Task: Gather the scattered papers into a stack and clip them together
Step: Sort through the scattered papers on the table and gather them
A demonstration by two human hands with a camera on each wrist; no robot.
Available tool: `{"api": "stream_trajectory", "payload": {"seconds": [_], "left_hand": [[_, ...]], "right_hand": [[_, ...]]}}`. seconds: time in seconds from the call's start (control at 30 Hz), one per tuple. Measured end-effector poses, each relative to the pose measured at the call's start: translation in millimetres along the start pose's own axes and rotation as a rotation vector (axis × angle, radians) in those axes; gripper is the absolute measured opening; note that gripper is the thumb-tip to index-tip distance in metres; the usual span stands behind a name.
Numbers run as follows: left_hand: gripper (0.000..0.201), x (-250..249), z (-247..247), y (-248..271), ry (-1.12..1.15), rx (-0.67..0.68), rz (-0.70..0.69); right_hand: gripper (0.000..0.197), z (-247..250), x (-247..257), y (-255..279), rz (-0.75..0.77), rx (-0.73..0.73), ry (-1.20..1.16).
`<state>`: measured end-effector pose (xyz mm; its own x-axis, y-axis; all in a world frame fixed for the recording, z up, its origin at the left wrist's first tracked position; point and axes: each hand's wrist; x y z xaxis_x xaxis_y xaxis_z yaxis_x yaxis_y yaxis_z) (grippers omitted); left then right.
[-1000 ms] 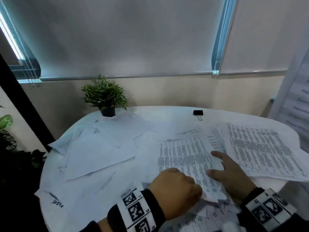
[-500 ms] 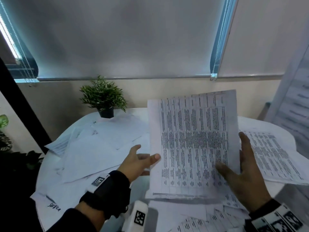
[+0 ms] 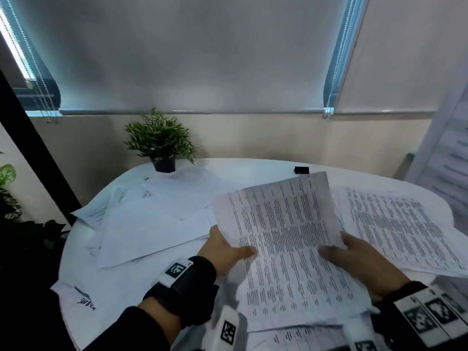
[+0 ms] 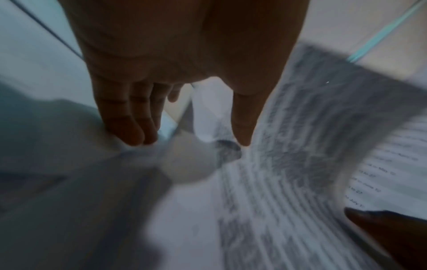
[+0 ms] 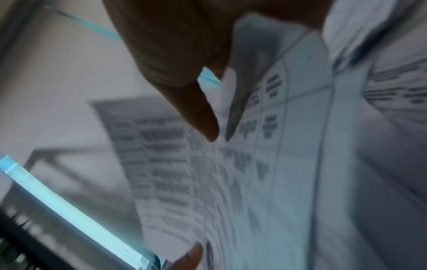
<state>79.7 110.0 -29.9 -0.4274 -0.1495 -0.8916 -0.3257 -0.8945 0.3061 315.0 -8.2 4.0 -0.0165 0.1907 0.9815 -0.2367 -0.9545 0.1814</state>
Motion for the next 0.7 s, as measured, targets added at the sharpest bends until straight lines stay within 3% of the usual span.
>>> {"api": "stream_trajectory", "payload": {"seconds": [0.13,0.23,0.37,0.4,0.5,0.53,0.6,0.7], "left_hand": [[0.1,0,-2,2,-0.073,-0.01,0.066],[0.108,0,0,6,0.033,0.0,0.055],[0.117,-11,10,12,0.216,0.038,-0.032],[0.111,-16,13,15,0.265,0.081,-0.069],[0.04,-36,18,26,0.354,0.118,-0.271],[0.031,-43,19,29,0.375,0.105,-0.343],[0.039,-48,20,30,0.432,0.074,-0.445],[0.041,-35,15,23,0.426,0.029,-0.486]], "right_hand": [[0.017,-3,-9,-2,-0.002,-0.033,0.09],[0.018,-7,-6,2,0.21,-0.099,-0.006],[0.055,-6,17,14,0.502,0.026,-0.128],[0.054,-5,24,17,0.551,0.07,-0.173],[0.054,7,31,15,0.603,0.116,-0.252],[0.056,10,31,13,0.602,0.074,-0.246],[0.059,12,25,7,0.567,-0.047,-0.2],[0.041,12,10,5,0.486,-0.155,-0.218]]}}
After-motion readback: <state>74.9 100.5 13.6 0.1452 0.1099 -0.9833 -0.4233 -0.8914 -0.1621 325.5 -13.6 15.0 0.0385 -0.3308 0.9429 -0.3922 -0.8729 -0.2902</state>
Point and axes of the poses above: each hand's wrist, its own y-axis away from the middle knuckle, its own z-axis out of the back of the hand, x = y × z, and after that the axes turned 3 degrees about -y, right-handed
